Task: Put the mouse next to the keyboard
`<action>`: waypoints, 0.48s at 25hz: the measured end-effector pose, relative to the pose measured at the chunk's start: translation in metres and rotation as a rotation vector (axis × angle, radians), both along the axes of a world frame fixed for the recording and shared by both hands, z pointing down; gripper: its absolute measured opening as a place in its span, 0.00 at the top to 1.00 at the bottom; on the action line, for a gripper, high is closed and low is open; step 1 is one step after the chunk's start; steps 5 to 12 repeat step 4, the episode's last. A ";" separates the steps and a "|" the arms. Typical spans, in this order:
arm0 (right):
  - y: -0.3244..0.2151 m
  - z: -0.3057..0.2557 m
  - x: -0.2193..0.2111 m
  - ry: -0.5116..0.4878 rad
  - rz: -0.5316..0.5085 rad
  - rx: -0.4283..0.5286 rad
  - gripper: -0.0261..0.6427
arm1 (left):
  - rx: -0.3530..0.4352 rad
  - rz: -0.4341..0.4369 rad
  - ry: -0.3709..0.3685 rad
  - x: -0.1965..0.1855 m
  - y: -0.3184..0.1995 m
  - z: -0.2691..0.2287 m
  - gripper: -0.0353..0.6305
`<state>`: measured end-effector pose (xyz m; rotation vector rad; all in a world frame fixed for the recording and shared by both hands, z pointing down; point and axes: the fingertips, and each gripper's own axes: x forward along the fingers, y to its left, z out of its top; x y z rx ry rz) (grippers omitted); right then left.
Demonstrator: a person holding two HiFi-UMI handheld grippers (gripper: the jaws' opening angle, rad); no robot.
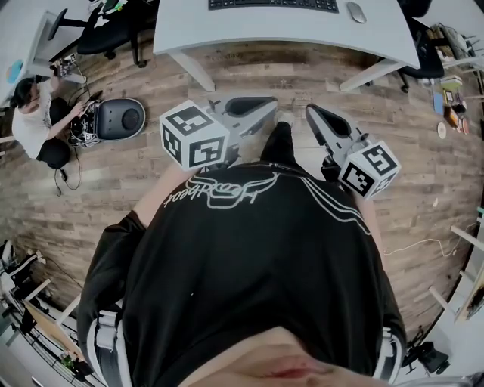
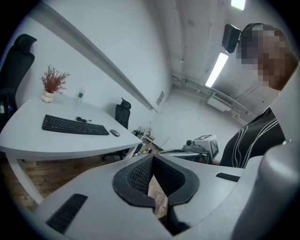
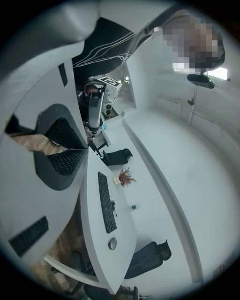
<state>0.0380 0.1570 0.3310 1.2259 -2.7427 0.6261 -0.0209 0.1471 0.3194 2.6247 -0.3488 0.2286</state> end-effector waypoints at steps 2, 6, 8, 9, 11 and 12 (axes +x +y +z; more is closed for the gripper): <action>-0.001 0.001 0.000 -0.005 0.002 -0.002 0.95 | -0.003 -0.005 0.001 -0.001 -0.001 0.001 0.94; -0.001 0.001 0.000 -0.009 0.003 -0.003 0.95 | -0.003 -0.009 0.001 -0.001 -0.002 0.001 0.94; -0.001 0.001 0.000 -0.009 0.003 -0.003 0.95 | -0.003 -0.009 0.001 -0.001 -0.002 0.001 0.94; -0.001 0.001 0.000 -0.009 0.003 -0.003 0.95 | -0.003 -0.009 0.001 -0.001 -0.002 0.001 0.94; -0.001 0.001 0.000 -0.009 0.003 -0.003 0.95 | -0.003 -0.009 0.001 -0.001 -0.002 0.001 0.94; -0.001 0.001 0.000 -0.009 0.003 -0.003 0.95 | -0.003 -0.009 0.001 -0.001 -0.002 0.001 0.94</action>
